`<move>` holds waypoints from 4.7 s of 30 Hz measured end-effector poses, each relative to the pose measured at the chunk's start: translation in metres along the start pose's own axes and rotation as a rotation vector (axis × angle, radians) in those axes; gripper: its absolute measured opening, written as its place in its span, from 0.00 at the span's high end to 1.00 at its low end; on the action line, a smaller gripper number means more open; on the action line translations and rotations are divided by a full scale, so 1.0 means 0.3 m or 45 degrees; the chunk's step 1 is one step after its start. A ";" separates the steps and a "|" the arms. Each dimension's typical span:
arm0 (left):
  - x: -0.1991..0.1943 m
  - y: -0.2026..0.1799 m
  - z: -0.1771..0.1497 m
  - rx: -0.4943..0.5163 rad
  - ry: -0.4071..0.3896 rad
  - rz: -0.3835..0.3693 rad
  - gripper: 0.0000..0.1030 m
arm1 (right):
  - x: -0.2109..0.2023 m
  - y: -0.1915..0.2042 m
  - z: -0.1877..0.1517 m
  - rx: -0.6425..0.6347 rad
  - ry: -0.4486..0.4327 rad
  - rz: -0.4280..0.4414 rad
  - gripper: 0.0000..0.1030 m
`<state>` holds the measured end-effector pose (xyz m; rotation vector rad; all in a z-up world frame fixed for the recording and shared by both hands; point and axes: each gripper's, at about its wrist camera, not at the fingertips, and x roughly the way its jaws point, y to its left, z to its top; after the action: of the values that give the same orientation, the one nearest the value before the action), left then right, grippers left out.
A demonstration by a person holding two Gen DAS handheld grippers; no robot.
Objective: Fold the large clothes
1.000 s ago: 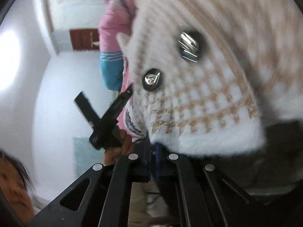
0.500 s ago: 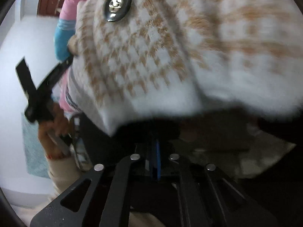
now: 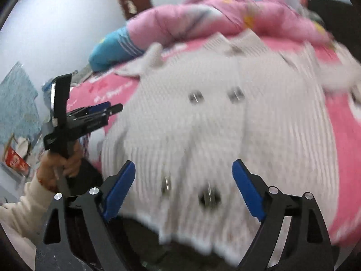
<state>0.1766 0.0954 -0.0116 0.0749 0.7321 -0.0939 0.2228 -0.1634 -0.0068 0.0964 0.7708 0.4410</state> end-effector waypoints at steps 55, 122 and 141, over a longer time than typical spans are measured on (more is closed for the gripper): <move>0.299 -0.380 0.201 0.107 0.042 -0.337 0.06 | 0.129 -0.296 0.046 0.238 0.229 -0.117 0.08; 0.295 -0.192 0.174 0.045 0.016 -0.240 0.05 | -0.012 -0.334 0.170 0.123 0.089 -0.040 0.08; 0.473 0.152 0.178 -0.458 0.146 -0.130 0.05 | 0.512 -0.558 0.484 0.595 0.378 0.413 0.67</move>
<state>0.3221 0.1270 -0.0655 -0.3025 0.8578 -0.0543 0.4787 -0.2396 -0.0435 0.6101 1.1484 0.5829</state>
